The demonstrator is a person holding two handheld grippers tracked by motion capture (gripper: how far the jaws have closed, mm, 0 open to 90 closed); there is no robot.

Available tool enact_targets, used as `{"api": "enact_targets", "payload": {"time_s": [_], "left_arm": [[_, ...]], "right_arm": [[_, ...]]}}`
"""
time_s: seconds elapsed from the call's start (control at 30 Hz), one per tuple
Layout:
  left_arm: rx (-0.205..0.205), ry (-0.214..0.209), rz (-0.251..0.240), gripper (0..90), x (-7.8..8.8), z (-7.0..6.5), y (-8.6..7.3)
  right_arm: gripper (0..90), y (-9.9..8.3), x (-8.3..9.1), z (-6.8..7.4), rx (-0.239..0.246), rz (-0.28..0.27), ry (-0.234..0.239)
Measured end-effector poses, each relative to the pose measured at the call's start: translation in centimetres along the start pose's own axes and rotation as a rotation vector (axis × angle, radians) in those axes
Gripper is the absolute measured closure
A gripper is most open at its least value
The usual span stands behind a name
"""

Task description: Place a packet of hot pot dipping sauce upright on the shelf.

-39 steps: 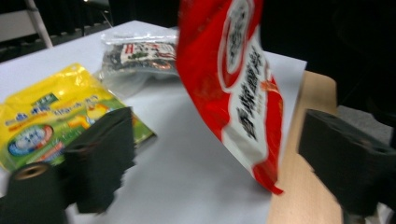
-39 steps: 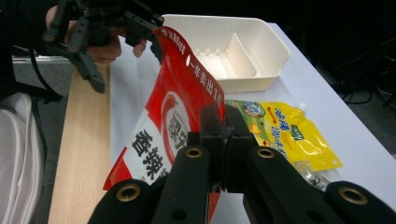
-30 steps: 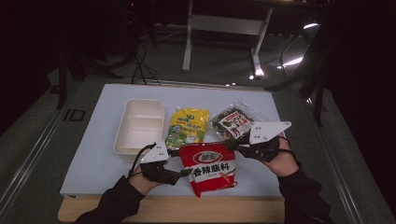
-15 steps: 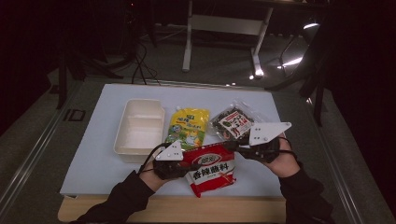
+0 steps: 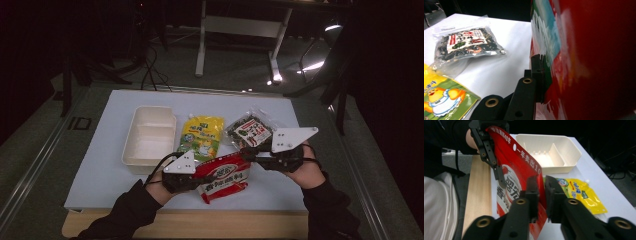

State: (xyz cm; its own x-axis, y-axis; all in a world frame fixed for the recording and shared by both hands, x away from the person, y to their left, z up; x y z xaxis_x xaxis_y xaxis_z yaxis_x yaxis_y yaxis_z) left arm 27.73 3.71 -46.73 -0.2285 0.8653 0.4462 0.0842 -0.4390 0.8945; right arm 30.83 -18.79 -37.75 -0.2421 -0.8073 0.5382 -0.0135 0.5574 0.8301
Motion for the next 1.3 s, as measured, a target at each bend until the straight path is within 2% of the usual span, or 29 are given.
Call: {"api": "enact_targets", "payload": {"time_s": [0.03, 0.13, 0.33, 0.37, 0.43, 0.57, 0.67, 0.8, 0.9, 1.03, 1.17, 1.23, 1.27, 1.3], "left_arm": [[0.004, -0.011, -0.003, 90.0, 0.1, 0.0, 0.0], [0.0, -0.007, -0.01, 90.0, 0.3, -0.2, 0.2], [-0.012, 0.011, -0.031, 90.0, 1.0, -0.1, 0.8], [-0.008, 0.002, -0.035, 90.0, 1.1, -0.1, 1.0], [-0.015, 0.013, -0.04, 90.0, 1.3, 0.0, 1.2], [-0.014, 0.011, -0.065, 90.0, 1.5, -0.1, 1.6], [-0.028, 0.015, -0.05, 90.0, 1.3, -0.2, 1.7], [-0.021, 0.019, -0.037, 90.0, 1.1, -0.1, 1.6], [-0.016, 0.024, -0.034, 90.0, 1.0, 0.1, 1.3], [-0.004, 0.022, -0.042, 90.0, 1.1, 0.3, 1.3], [-0.009, 0.017, -0.059, 89.0, 1.5, 0.3, 1.4], [-0.006, 0.037, -0.082, 82.4, 1.8, 0.2, 1.4], [-0.006, 0.043, -0.092, 81.9, 1.9, 0.2, 1.4], [-0.004, 0.061, -0.102, 75.4, 2.0, 0.3, 1.4]], "right_arm": [[73.4, -0.1, -0.1, 0.0, 0.001, 0.006, 0.012], [65.0, -0.7, -0.8, -0.1, -0.016, 0.036, 0.07], [64.2, -2.4, -2.6, 0.1, -0.038, 0.149, 0.128], [64.3, -2.7, -2.9, 0.0, -0.04, 0.169, 0.125], [65.0, -3.0, -3.2, -0.2, -0.054, 0.185, 0.137], [70.5, -3.0, -3.5, -0.2, -0.046, 0.189, 0.154], [75.2, -2.9, -3.6, -0.1, -0.03, 0.211, 0.171], [88.0, -3.0, -3.8, 0.0, -0.021, 0.253, 0.215], [89.8, -3.1, -4.1, 0.3, 0.002, 0.298, 0.214], [90.0, -2.9, -4.1, 0.3, 0.01, 0.287, 0.196], [90.0, -2.6, -4.0, 0.2, 0.013, 0.262, 0.186], [90.0, -2.4, -3.9, 0.2, 0.015, 0.256, 0.187], [90.0, -2.2, -3.8, 0.3, 0.022, 0.255, 0.174], [90.0, -2.1, -3.7, 0.3, 0.026, 0.254, 0.183]]}}
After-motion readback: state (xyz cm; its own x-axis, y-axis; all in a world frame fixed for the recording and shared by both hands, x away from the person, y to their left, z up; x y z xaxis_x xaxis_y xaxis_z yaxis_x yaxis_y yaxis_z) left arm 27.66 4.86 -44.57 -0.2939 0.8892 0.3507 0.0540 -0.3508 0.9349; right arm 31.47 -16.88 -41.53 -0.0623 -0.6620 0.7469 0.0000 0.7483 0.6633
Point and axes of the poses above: each handheld gripper's, and its own axes: x roughly backward along the jaws, y roughly out of its top, z roughly to its left, the point moved 4 cm from there along -x, roughly forward along the jaws, and after that the axes turned 2 degrees about -x, right-handed, at the moved point
